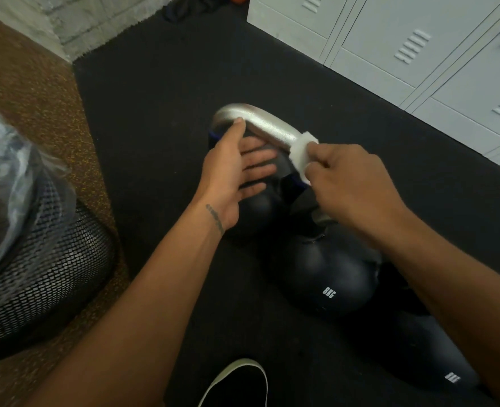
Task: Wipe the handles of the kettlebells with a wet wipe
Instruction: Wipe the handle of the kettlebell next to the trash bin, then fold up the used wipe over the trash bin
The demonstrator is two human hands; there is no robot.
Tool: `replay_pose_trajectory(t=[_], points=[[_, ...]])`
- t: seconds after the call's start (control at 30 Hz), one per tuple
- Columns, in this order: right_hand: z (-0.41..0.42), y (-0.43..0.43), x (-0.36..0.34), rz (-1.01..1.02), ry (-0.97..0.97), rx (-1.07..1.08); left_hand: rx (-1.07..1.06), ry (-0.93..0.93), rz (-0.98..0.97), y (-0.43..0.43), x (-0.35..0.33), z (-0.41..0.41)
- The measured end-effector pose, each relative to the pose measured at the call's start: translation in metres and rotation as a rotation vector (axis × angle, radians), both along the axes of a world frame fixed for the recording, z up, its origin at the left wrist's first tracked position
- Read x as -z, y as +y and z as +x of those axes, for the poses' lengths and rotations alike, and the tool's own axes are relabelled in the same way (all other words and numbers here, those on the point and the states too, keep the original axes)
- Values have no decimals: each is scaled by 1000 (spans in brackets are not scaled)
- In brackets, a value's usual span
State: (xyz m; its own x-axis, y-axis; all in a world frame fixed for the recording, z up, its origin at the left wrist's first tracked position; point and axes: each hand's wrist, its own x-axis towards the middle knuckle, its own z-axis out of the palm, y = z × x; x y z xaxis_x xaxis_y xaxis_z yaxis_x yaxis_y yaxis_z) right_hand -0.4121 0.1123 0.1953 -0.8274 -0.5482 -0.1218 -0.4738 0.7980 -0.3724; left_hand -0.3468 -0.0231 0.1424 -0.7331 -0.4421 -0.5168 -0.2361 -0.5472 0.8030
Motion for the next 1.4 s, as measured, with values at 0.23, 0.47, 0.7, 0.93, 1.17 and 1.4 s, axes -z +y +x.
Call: replay_pose_trajectory(t=[0.23,0.47,0.7,0.93,1.17,1.4], points=[[-29,-9,-9,-25,-122,-56,75,-98,-286,-5,-8,12],[6,-3,-1,199,232,-266,57,-74,-342,-10,-16,14],[-6,-74,10,251,360,-515,8,-159,-269,-19,-16,28],[-16,-79,-14,208,407,-438,-39,-154,-271,-35,-16,33],[-23,9,-19,228,264,-243,22,-78,-358,-29,-32,22],[-12,30,-36,-684,-780,287,368,38,-423,-11,-59,20]])
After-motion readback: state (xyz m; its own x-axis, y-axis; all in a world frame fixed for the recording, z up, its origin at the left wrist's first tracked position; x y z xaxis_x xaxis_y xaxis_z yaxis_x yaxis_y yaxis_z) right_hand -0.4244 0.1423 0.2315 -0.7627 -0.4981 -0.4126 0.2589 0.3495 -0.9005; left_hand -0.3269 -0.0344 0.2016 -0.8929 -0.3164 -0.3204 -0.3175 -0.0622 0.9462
